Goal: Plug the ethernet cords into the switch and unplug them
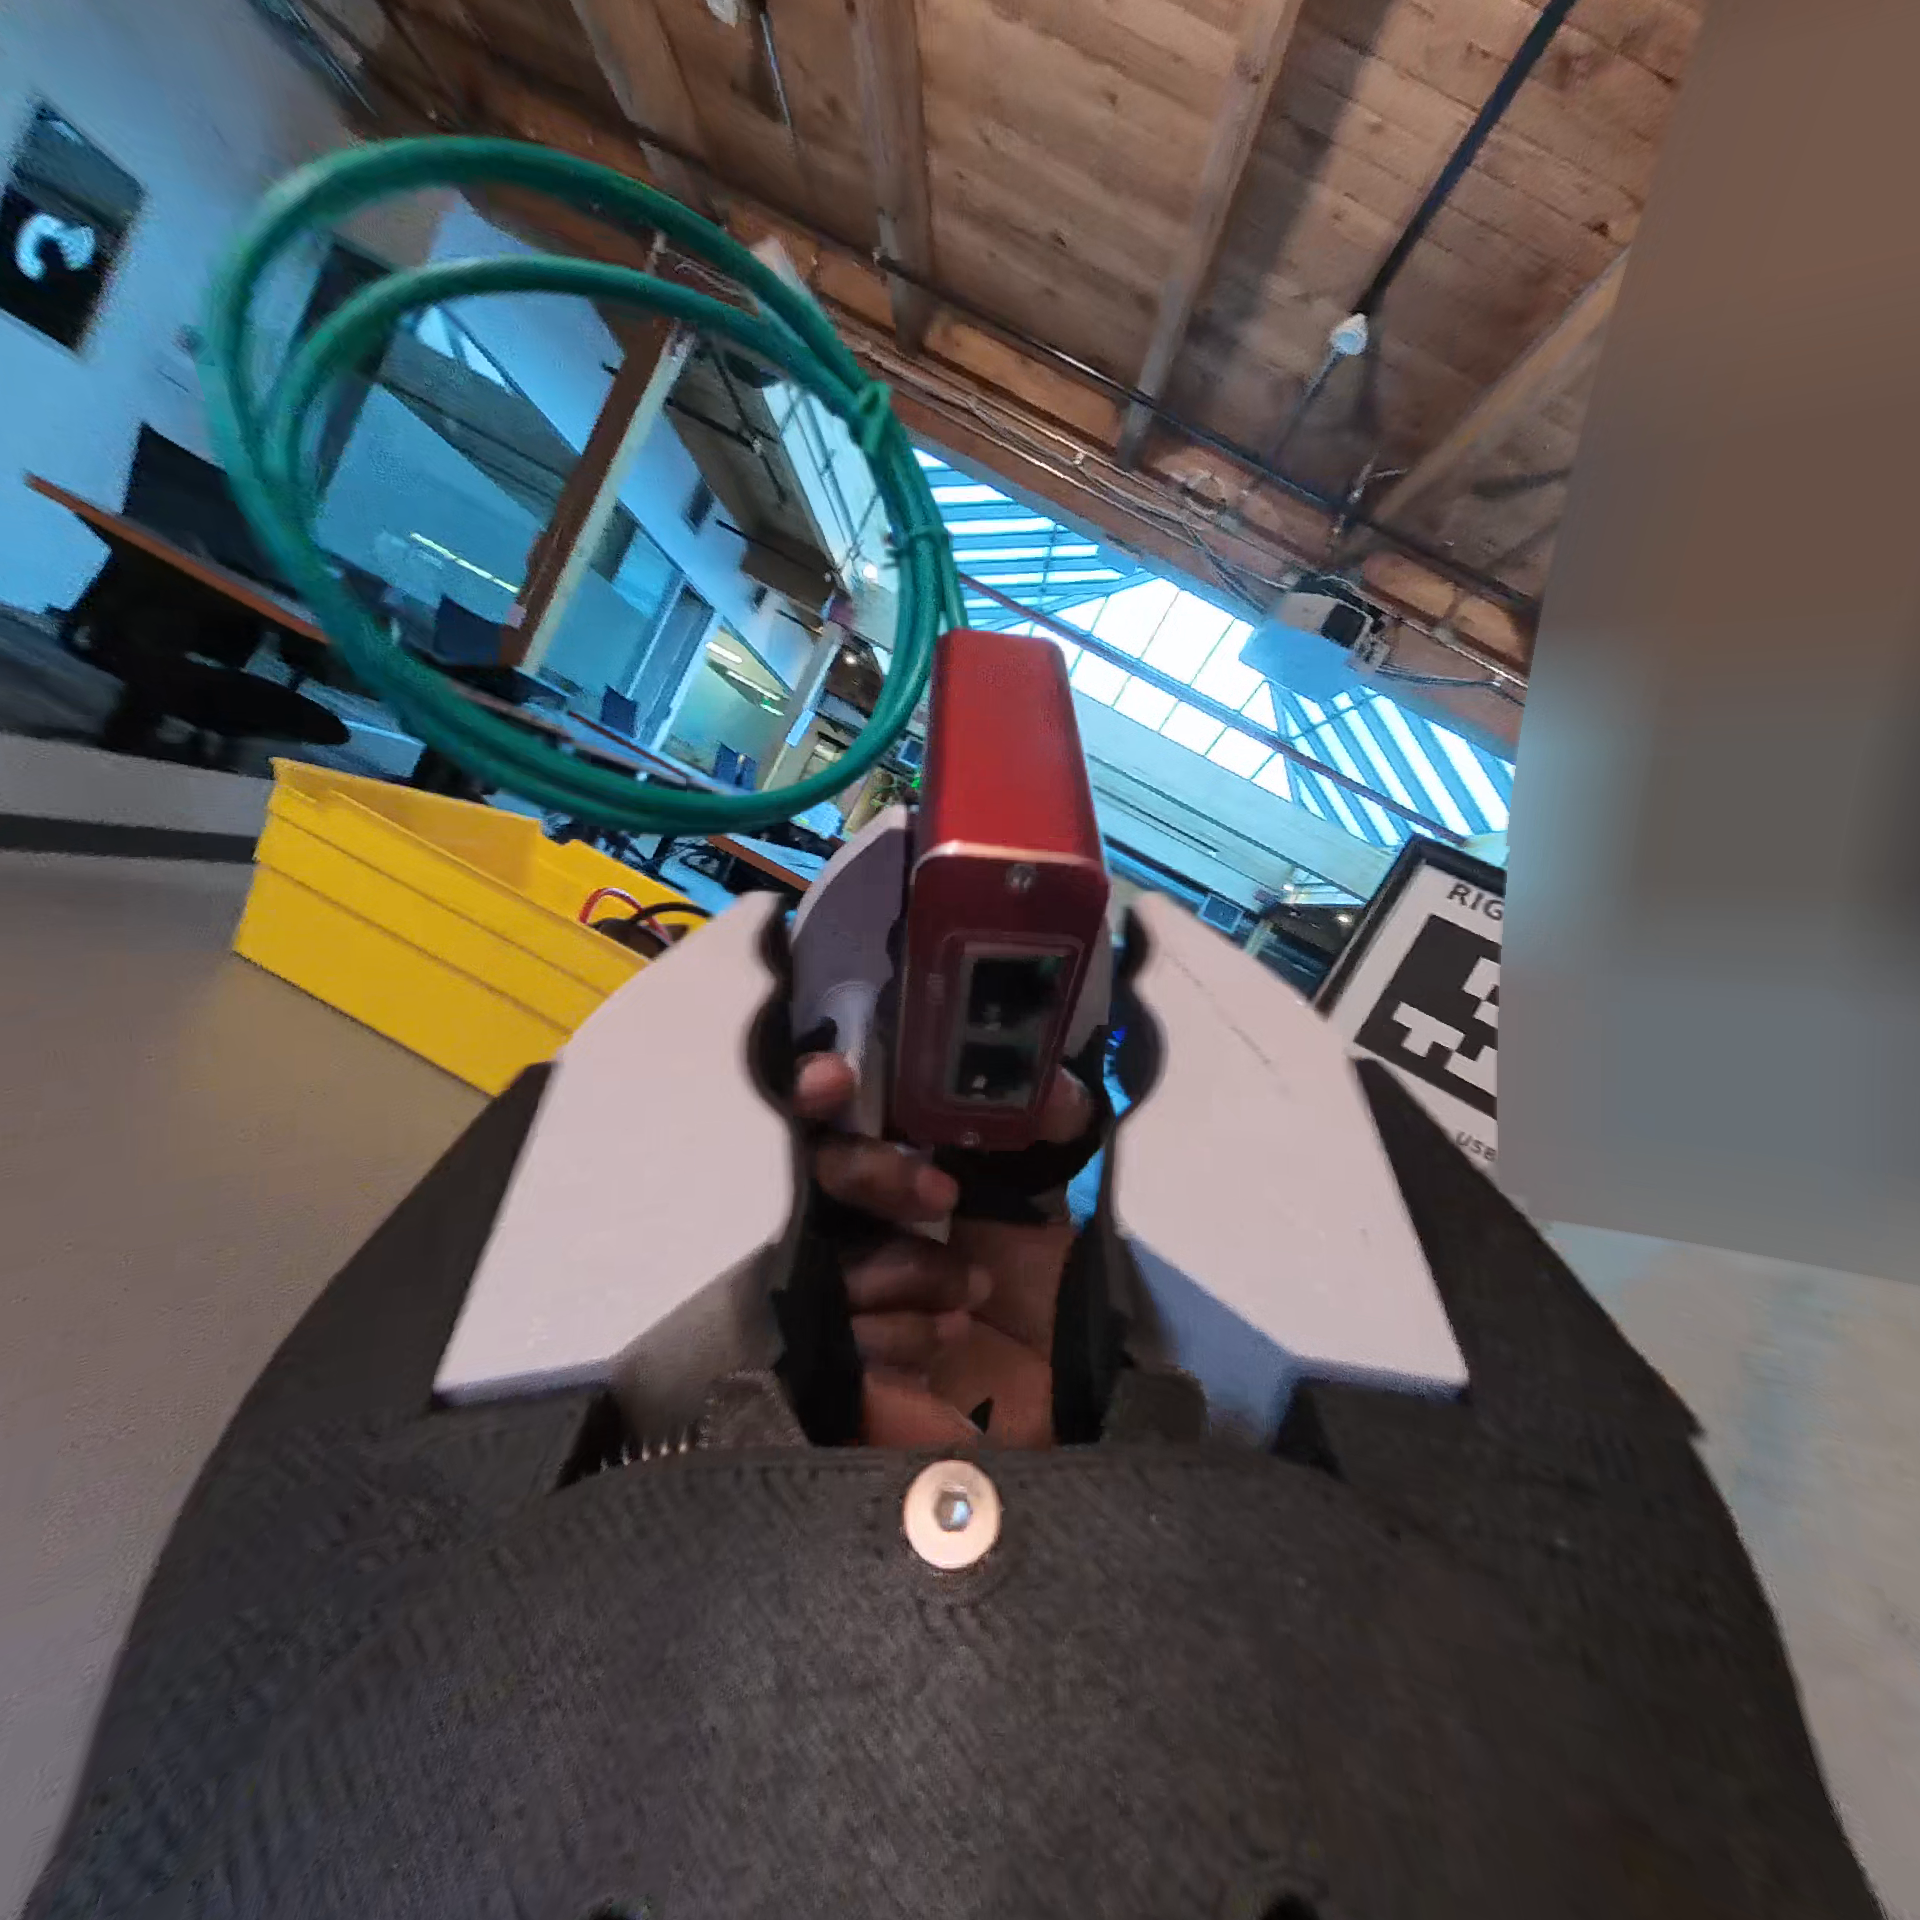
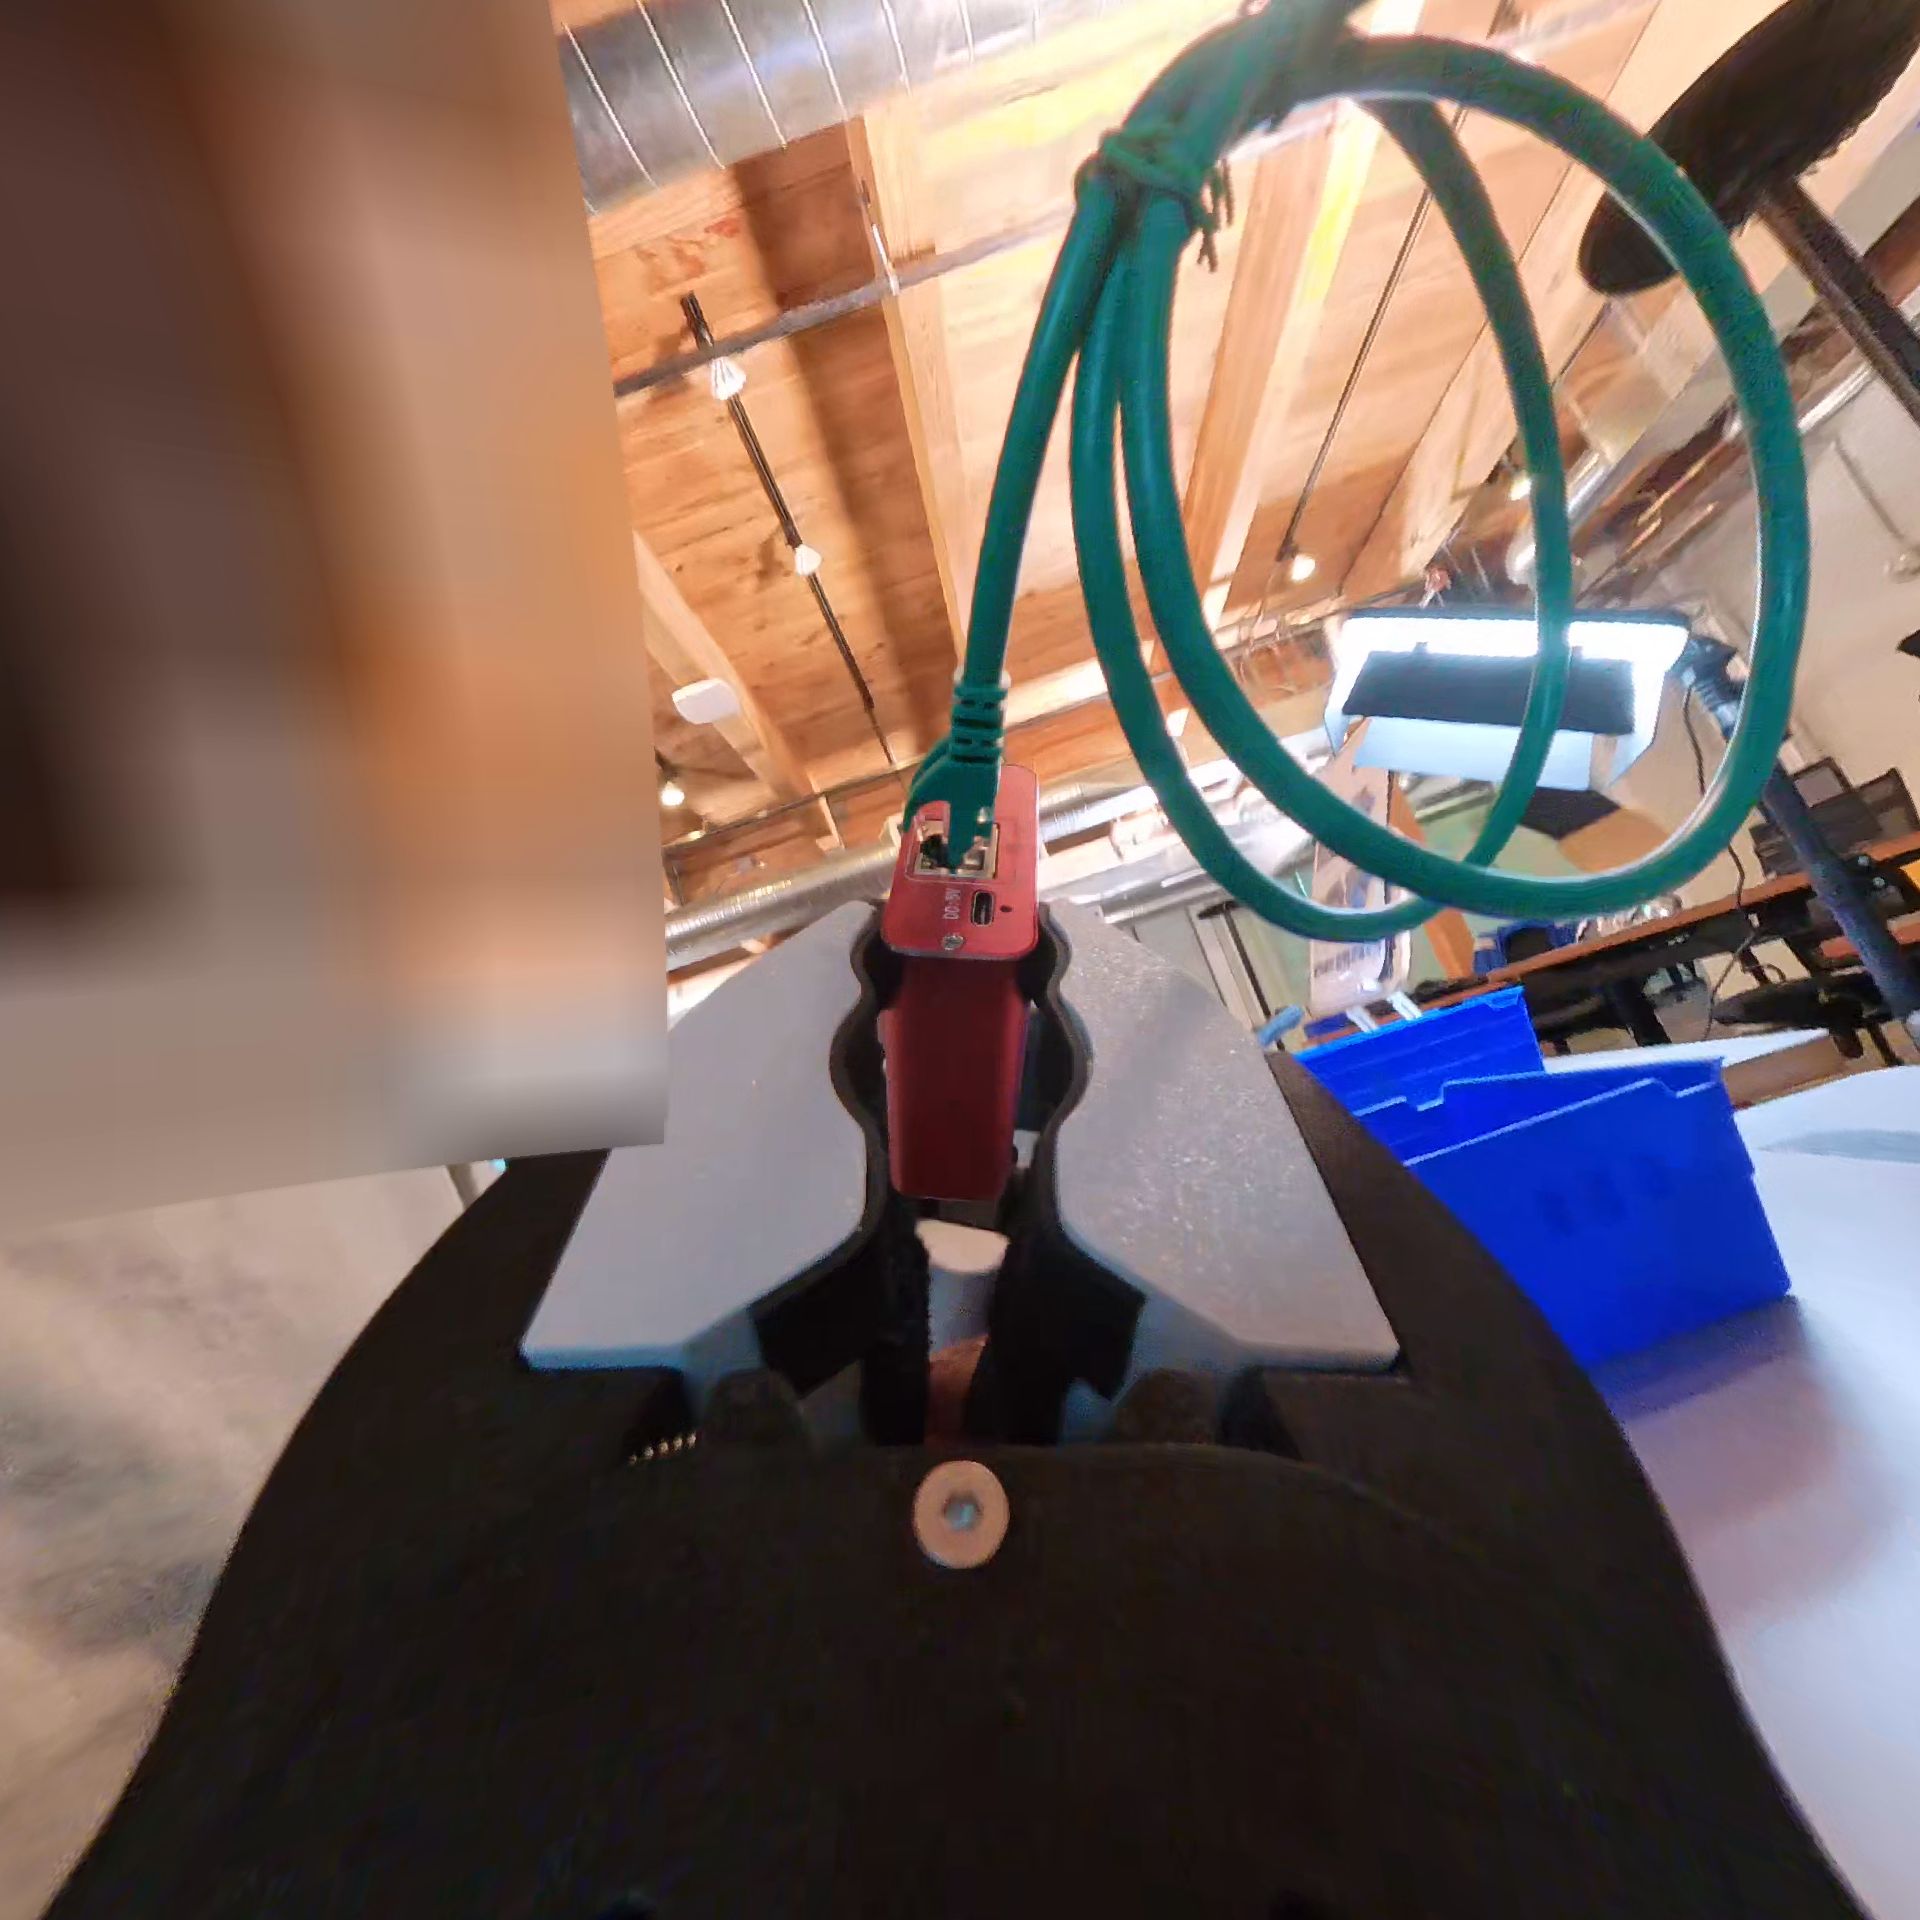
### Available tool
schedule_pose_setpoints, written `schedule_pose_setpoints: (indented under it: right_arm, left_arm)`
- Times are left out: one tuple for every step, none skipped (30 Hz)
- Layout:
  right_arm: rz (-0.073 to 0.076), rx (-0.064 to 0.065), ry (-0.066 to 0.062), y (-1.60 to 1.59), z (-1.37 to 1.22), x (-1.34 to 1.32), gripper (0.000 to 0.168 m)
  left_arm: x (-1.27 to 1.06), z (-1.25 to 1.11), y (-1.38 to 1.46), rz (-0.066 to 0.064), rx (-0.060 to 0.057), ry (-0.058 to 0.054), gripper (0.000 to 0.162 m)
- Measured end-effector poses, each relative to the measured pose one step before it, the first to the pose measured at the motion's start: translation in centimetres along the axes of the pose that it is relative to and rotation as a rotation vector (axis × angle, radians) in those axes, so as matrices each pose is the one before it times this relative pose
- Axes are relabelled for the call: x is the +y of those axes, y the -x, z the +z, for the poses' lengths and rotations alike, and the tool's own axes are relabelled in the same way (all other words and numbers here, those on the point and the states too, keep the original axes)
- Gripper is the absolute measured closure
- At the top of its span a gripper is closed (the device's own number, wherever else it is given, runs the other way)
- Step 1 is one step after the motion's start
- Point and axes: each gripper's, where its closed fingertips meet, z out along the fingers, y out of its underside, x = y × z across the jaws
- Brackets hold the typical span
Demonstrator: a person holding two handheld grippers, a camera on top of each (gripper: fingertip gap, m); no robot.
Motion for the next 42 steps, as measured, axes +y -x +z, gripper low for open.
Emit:
schedule_pose_setpoints:
  right_arm:
    - [-0.0056,0.0042,0.0286,-0.013,0.120,0.435,0.142]
    - [-0.0052,0.0123,0.0204,-0.104,0.068,0.225,0.142]
    - [0.0014,0.0103,0.0255,-0.141,0.031,0.151,0.141]
    - [-0.0089,-0.0012,0.0402,-0.043,0.010,0.227,0.141]
    - [-0.0190,-0.0136,0.0474,0.137,-0.056,0.201,0.141]
    - [-0.0198,-0.0159,0.0359,0.202,-0.131,-0.062,0.139]
    - [-0.0132,-0.0101,0.0138,0.156,-0.219,-0.443,0.134]
    - [-0.0022,-0.0109,0.0076,0.128,-0.257,-0.595,0.133]
    - [0.0094,-0.0067,0.0148,0.039,-0.217,-0.486,0.134]
    - [0.0116,-0.0089,0.0308,0.064,-0.146,-0.182,0.137]
    - [0.0075,-0.0075,0.0408,0.059,-0.059,0.088,0.138]
    - [0.0056,0.0007,0.0468,-0.043,0.026,0.325,0.139]
    - [0.0032,-0.0073,0.0387,0.084,0.105,0.346,0.139]
    - [0.0053,-0.0114,0.0272,0.149,0.153,0.283,0.140]
    - [0.0062,-0.0064,0.0184,0.062,0.144,0.201,0.141]
    - [-0.0012,-0.0024,0.0134,-0.004,0.082,0.150,0.145]
    - [-0.0205,-0.0045,0.0140,0.043,-0.010,0.154,0.153]
    - [-0.0311,-0.0094,0.0128,0.159,-0.061,0.101,0.154]
    - [-0.0223,-0.0035,0.0203,0.074,-0.078,0.144,0.153]
    - [-0.0238,-0.0076,0.0229,0.141,-0.057,0.181,0.153]
    - [-0.0264,-0.0061,0.0218,0.153,-0.024,0.187,0.153]
    - [-0.0242,-0.0046,0.0217,0.140,0.013,0.174,0.153]
    - [-0.0204,-0.0067,0.0220,0.165,0.025,0.150,0.152]
    - [-0.0200,-0.0026,0.0219,0.115,0.036,0.131,0.153]
    - [-0.0200,0.0021,0.0200,0.050,0.016,0.092,0.153]
    - [-0.0155,0.0012,0.0206,0.036,0.004,0.110,0.151]
    - [-0.0102,0.0028,0.0215,0.004,0.008,0.146,0.151]
    - [-0.0087,0.0051,0.0197,-0.038,0.010,0.158,0.152]
    - [-0.0090,0.0029,0.0175,0.021,-0.005,0.153,0.153]
    - [-0.0133,0.0038,0.0162,0.028,-0.005,0.121,0.153]
    - [-0.0310,0.0114,0.0020,0.041,0.010,-0.029,0.151]
    - [-0.0307,0.0109,-0.0175,0.083,0.024,-0.218,0.154]
    - [-0.0096,0.0004,-0.0296,0.129,0.019,-0.312,0.155]
    - [0.0034,-0.0081,-0.0363,0.153,0.019,-0.288,0.155]
    - [0.0070,-0.0069,-0.0331,0.124,0.074,-0.166,0.155]
    - [0.0066,-0.0074,-0.0158,0.119,0.141,0.047,0.155]
    - [0.0009,-0.0101,0.0080,0.172,0.199,0.293,0.155]
    - [-0.0031,0.0018,0.0069,0.032,0.088,0.176,0.155]
    - [-0.0076,0.0124,0.0145,-0.118,0.027,0.198,0.155]
    - [-0.0149,0.0139,0.0191,-0.111,0.007,0.220,0.155]
    - [-0.0299,0.0201,0.0263,-0.150,-0.006,0.278,0.155]
    - [-0.0479,0.0292,0.0341,-0.204,-0.014,0.330,0.154]
  left_arm:
    - [-0.131,0.005,-0.255,0.0132,0.0153,-0.0132,0.129]
    - [-0.085,-0.109,-0.030,0.0256,-0.0007,-0.0033,0.134]
    - [0.093,-0.123,0.091,0.0194,-0.0081,0.0160,0.134]
    - [0.050,-0.176,-0.014,0.0070,0.0017,0.0191,0.134]
    - [-0.021,-0.226,-0.111,-0.0123,0.0137,0.0177,0.134]
    - [-0.059,-0.252,-0.074,-0.0239,0.0143,0.0194,0.134]
    - [-0.076,-0.297,0.015,-0.0081,0.0060,0.0171,0.134]
    - [0.011,-0.288,0.083,0.0083,-0.0008,0.0206,0.135]
    - [0.138,-0.230,0.110,0.0118,-0.0051,0.0293,0.134]
    - [0.162,-0.163,0.085,0.0105,-0.0050,0.0269,0.134]
    - [0.167,-0.115,-0.005,0.0101,0.0004,0.0232,0.134]
    - [0.179,-0.074,-0.056,0.0097,0.0021,0.0215,0.134]
    - [0.217,-0.042,-0.062,0.0105,0.0022,0.0218,0.134]
    - [0.247,0.006,-0.089,0.0101,0.0024,0.0223,0.134]
    - [0.198,0.018,-0.075,0.0120,-0.0008,0.0188,0.134]
    - [0.154,0.025,-0.170,0.0145,0.0045,0.0163,0.134]
    - [0.060,0.014,-0.315,0.0100,0.0133,0.0118,0.134]
    - [0.080,0.002,-0.036,0.0128,-0.0065,0.0137,0.135]
    - [0.081,-0.017,-0.033,0.0167,-0.0059,0.0139,0.134]
    - [-0.002,-0.056,-0.093,0.0103,0.0006,0.0067,0.134]
    - [-0.122,-0.079,-0.058,-0.0008,0.0012,-0.0017,0.134]
    - [-0.074,-0.080,-0.074,-0.0044,0.0053,0.0002,0.134]
    - [-0.042,-0.075,-0.087,0.0002,0.0063,0.0001,0.135]
    - [0.009,-0.034,-0.049,0.0034,0.0005,0.0033,0.134]
    - [0.024,-0.021,-0.011,0.0048,-0.0026,0.0039,0.135]
    - [0.001,-0.021,-0.001,0.0029,-0.0031,0.0027,0.135]
    - [-0.002,-0.015,0.067,0.0003,-0.0057,0.0013,0.135]
    - [0.023,-0.010,0.048,0.0015,-0.0038,0.0022,0.134]
    - [0.029,-0.014,0.027,0.0049,-0.0029,0.0020,0.134]
    - [0.025,-0.001,-0.004,0.0073,-0.0032,0.0005,0.135]
    - [-0.071,0.020,-0.053,0.0138,-0.0017,-0.0051,0.134]
    - [-0.141,0.052,-0.127,0.0194,0.0006,-0.0103,0.133]
    - [-0.059,0.108,-0.162,0.0176,0.0015,-0.0014,0.131]
    - [0.133,0.191,-0.181,0.0119,0.0052,0.0118,0.130]
    - [0.462,0.291,-0.217,0.0111,0.0107,0.0313,0.125]
    - [0.513,0.304,-0.092,0.0148,0.0009,0.0306,0.124]
    - [0.164,0.125,-0.060,0.0290,-0.0074,0.0031,0.131]
    - [-0.148,-0.107,0.177,0.0304,-0.0231,-0.0144,0.131]
    - [0.009,-0.092,0.199,0.0118,-0.0173,0.0078,0.132]
    - [0.110,-0.075,0.115,0.0051,-0.0082,0.0188,0.132]
    - [0.112,-0.066,0.188,0.0060,-0.0149,0.0151,0.133]
    - [0.209,-0.040,0.225,0.0088,-0.0200,0.0166,0.132]
